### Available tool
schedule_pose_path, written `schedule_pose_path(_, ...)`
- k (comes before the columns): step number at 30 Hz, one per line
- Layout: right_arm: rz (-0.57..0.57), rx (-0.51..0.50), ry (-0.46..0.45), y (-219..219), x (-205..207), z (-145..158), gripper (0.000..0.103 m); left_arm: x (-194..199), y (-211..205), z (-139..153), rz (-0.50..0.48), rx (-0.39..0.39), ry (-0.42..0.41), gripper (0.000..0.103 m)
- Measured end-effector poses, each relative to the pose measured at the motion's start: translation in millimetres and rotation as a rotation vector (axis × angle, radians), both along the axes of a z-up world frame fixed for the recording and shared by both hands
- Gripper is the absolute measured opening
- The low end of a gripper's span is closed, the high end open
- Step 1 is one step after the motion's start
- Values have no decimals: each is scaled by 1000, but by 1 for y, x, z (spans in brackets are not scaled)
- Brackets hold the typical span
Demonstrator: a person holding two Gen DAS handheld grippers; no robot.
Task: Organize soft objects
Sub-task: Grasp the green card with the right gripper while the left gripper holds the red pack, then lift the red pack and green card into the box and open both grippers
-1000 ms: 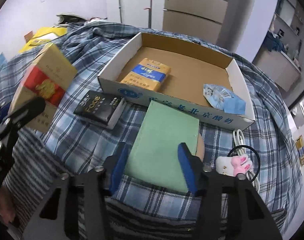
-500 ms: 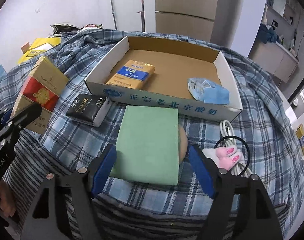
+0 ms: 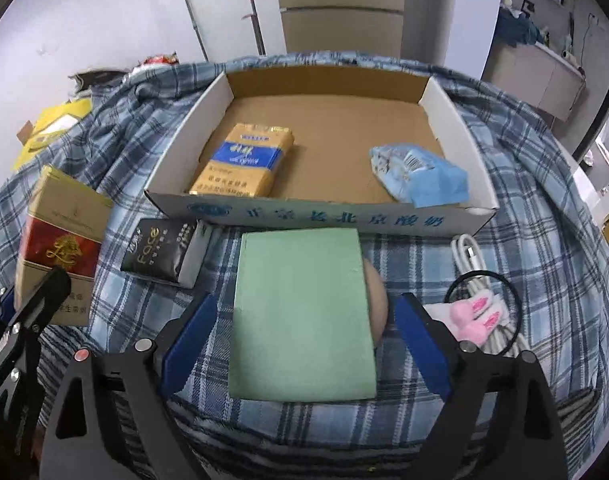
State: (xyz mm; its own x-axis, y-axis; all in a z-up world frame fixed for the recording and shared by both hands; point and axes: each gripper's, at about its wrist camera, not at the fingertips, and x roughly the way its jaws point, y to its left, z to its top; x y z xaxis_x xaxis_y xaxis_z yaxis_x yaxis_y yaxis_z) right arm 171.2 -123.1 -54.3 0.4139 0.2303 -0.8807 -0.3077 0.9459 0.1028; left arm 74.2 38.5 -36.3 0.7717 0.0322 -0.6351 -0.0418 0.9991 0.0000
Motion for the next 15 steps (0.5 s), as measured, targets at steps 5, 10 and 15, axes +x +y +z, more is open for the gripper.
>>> schedule_pose_path(5, 22, -12, 10, 2, -1, -5, 72, 1, -2, -1, -4, 8, 3, 24)
schedule_pose_path(10, 66, -35, -42, -5, -13, 1, 69, -6, -8, 1, -47, 6, 22, 24)
schedule_pose_path(15, 87, -13, -66, -27, -28, 11, 69, -23, -17, 9, -86, 9, 7, 24)
